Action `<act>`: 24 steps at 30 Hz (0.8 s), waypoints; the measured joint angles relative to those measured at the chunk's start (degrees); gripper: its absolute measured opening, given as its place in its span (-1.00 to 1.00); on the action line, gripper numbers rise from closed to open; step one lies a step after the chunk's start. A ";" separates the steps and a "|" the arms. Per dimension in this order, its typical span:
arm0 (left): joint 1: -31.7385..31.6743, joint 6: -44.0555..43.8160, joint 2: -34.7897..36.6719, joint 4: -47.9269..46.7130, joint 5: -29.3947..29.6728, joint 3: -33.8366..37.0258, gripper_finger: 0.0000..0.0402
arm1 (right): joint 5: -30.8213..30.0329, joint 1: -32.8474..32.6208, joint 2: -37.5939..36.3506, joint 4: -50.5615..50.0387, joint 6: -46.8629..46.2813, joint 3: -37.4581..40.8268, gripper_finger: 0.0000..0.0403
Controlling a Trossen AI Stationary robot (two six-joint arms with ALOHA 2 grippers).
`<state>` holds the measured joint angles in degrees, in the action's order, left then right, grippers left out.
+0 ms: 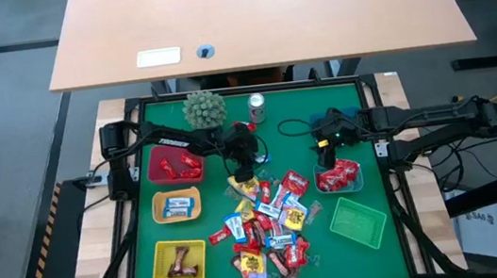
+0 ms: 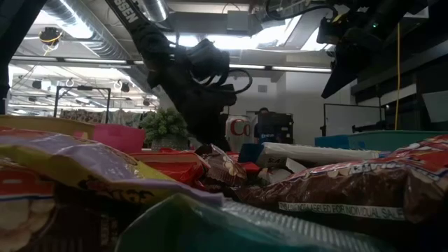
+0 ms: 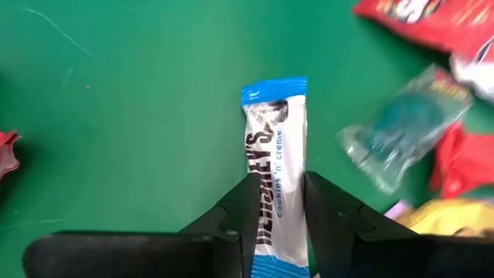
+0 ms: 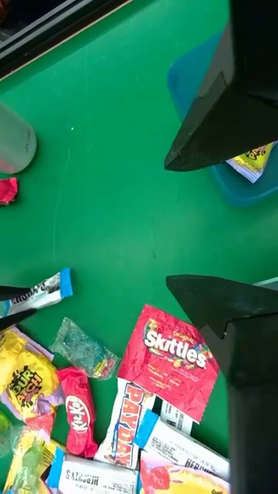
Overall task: Sort candy
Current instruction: Put the white chocolate bar into the orange bin
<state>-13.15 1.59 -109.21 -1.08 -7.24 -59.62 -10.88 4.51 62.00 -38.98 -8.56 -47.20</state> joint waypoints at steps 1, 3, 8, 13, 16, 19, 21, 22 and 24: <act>0.00 -0.41 0.02 0.13 -0.40 -0.58 -0.58 | -0.02 0.00 0.00 0.00 -0.02 0.02 0.15; 0.00 -0.58 0.04 0.45 -1.16 -1.67 -0.58 | 0.02 0.00 0.00 -0.02 0.00 0.02 0.15; 0.00 -1.23 0.11 0.39 -1.36 -4.81 -0.58 | -0.02 0.00 0.00 -0.02 0.00 0.02 0.15; 0.09 -1.25 0.11 -1.09 -1.46 -8.29 -0.57 | 0.00 0.00 0.00 -0.02 0.02 0.02 0.15; 0.09 -1.24 0.15 -3.72 -1.47 -11.43 -0.57 | 0.00 0.00 0.00 -0.02 0.02 0.02 0.15; 0.09 -1.21 0.15 -8.87 -1.47 -15.24 -0.57 | 0.00 0.00 0.00 -0.02 0.02 0.02 0.15; 0.09 -1.08 0.19 -12.71 -1.47 -18.05 -0.57 | 0.00 0.00 0.00 -0.04 0.02 0.02 0.15; 0.09 -1.08 0.20 -14.87 -1.45 -19.46 -0.57 | 0.00 0.00 0.00 -0.02 0.02 0.02 0.15; 0.09 -1.06 0.20 -19.48 -1.46 -22.14 -0.57 | 0.00 0.00 0.00 -0.04 0.02 0.02 0.15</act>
<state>-13.06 0.54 -109.01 -20.56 -8.70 -81.76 -10.87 4.51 62.00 -39.02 -8.54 -47.18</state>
